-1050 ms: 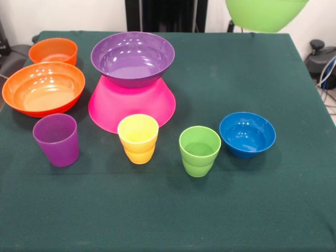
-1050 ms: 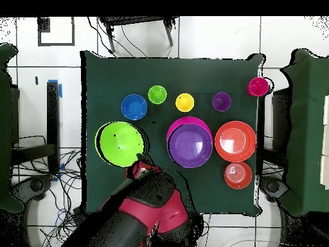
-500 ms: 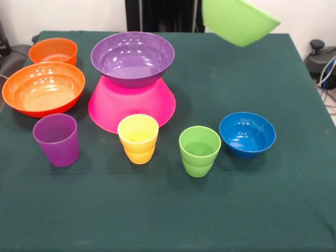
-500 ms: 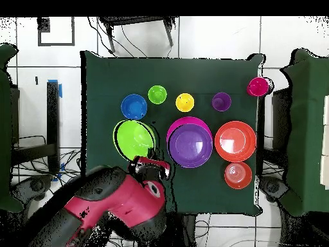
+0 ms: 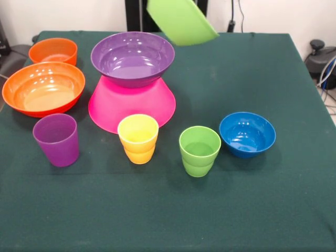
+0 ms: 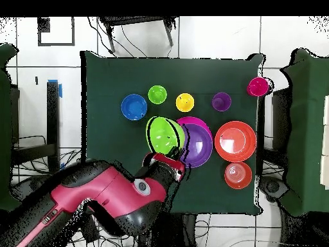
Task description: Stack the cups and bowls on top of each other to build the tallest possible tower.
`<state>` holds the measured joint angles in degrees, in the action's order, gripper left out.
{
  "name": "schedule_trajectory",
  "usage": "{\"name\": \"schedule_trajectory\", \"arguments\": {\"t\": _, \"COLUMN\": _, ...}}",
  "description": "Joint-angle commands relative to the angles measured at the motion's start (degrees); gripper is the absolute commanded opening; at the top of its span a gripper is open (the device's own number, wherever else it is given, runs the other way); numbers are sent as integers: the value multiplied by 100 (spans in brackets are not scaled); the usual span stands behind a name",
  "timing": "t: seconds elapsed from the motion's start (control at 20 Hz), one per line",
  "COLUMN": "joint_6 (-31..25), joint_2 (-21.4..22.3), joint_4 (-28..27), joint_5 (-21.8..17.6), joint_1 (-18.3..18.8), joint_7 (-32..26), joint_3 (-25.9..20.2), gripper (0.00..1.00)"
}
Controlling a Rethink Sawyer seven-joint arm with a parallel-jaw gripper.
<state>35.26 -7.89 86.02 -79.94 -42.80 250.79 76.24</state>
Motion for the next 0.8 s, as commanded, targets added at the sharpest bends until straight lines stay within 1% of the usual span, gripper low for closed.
{"name": "schedule_trajectory", "arguments": {"t": 0.05, "joint_6": 423, "joint_2": -1596, "joint_4": -293, "joint_5": 827, "joint_1": 134, "joint_7": 2000, "joint_3": 1029, "gripper": 0}}
{"name": "schedule_trajectory", "arguments": {"t": 0.15, "joint_6": 762, "joint_2": -1832, "joint_4": -225, "joint_5": 996, "joint_1": 214, "joint_7": 2015, "joint_3": 1387, "gripper": 0}}
{"name": "schedule_trajectory", "arguments": {"t": 0.3, "joint_6": 1229, "joint_2": -2036, "joint_4": -162, "joint_5": 1151, "joint_1": 362, "joint_7": 2027, "joint_3": 1861, "gripper": 0}}
{"name": "schedule_trajectory", "arguments": {"t": 0.4, "joint_6": 1423, "joint_2": -2174, "joint_4": -119, "joint_5": 1240, "joint_1": 465, "joint_7": 2031, "joint_3": 2127, "gripper": 0}}
{"name": "schedule_trajectory", "arguments": {"t": 0.45, "joint_6": 1430, "joint_2": -2205, "joint_4": -129, "joint_5": 1264, "joint_1": 488, "joint_7": 2026, "joint_3": 2179, "gripper": 0}}
{"name": "schedule_trajectory", "arguments": {"t": 0.55, "joint_6": 1472, "joint_2": -2402, "joint_4": -84, "joint_5": 1383, "joint_1": 591, "joint_7": 2029, "joint_3": 2407, "gripper": 0}}
{"name": "schedule_trajectory", "arguments": {"t": 0.75, "joint_6": 1240, "joint_2": -2884, "joint_4": -5, "joint_5": 1598, "joint_1": 729, "joint_7": 2026, "joint_3": 2767, "gripper": 0}}
{"name": "schedule_trajectory", "arguments": {"t": 0.8, "joint_6": 1196, "joint_2": -3063, "joint_4": 40, "joint_5": 1634, "joint_1": 792, "joint_7": 2025, "joint_3": 2948, "gripper": 0}}
